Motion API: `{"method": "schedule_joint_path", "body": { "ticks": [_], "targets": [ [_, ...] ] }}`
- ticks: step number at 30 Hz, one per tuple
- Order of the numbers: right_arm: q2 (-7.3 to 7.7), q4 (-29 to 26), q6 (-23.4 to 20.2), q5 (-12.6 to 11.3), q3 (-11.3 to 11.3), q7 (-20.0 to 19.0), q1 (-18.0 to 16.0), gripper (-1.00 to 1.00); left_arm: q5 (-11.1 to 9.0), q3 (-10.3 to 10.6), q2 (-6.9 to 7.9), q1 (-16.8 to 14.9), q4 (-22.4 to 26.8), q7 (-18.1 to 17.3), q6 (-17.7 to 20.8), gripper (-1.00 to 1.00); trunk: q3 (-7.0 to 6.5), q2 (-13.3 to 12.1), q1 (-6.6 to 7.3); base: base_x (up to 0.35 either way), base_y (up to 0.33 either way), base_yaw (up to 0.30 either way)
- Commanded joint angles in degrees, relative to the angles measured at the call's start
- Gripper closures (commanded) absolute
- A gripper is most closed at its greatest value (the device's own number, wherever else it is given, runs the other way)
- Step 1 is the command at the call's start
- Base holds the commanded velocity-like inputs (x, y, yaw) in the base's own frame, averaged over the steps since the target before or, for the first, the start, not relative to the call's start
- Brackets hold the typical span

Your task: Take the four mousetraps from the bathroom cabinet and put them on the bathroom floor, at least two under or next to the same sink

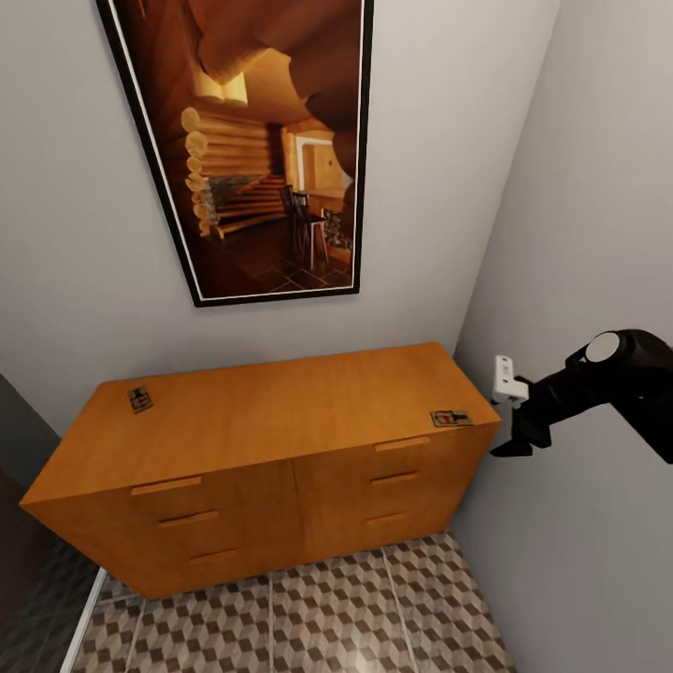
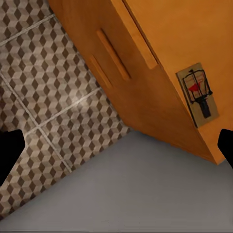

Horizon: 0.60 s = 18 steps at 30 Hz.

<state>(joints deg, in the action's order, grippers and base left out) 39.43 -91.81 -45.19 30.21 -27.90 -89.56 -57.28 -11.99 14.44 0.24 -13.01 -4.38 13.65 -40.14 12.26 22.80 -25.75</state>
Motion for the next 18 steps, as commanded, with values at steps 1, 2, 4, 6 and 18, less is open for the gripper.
{"method": "schedule_joint_path", "body": {
  "ticks": [1,2,4,6,18],
  "targets": [
    [0.01,-0.1,-0.6,0.7,-0.3,-0.4,-0.1,-1.00,-0.3,0.5,-0.04,-0.1,-0.2,0.2,-0.3,-1.00,0.12,0.1,-0.04,0.009,0.000,0.000],
    [0.00,-0.1,-0.6,0.9,-0.4,-0.4,-0.1,-1.00,-0.3,0.5,-0.04,-0.1,-0.2,0.2,-0.3,-1.00,0.12,0.1,-0.04,0.007,0.000,0.000],
    [-0.02,0.0,-0.6,1.3,-0.6,-0.4,-0.1,-1.00,-0.3,0.5,-0.05,-0.1,-0.2,0.2,-0.3,-1.00,0.12,0.1,-0.04,0.005,0.000,0.000],
    [-0.04,0.0,-0.6,1.6,-0.8,-0.4,-0.1,-1.00,-0.3,0.5,-0.06,-0.1,-0.2,0.2,-0.3,-1.00,0.12,0.1,-0.04,0.003,0.000,0.000],
    [-0.12,0.0,-0.6,2.0,-1.2,-0.4,-0.1,-1.00,-0.3,0.5,-0.06,-0.1,-0.2,0.2,-0.3,-1.00,0.12,0.1,-0.04,0.029,0.000,0.000]
  ]
}}
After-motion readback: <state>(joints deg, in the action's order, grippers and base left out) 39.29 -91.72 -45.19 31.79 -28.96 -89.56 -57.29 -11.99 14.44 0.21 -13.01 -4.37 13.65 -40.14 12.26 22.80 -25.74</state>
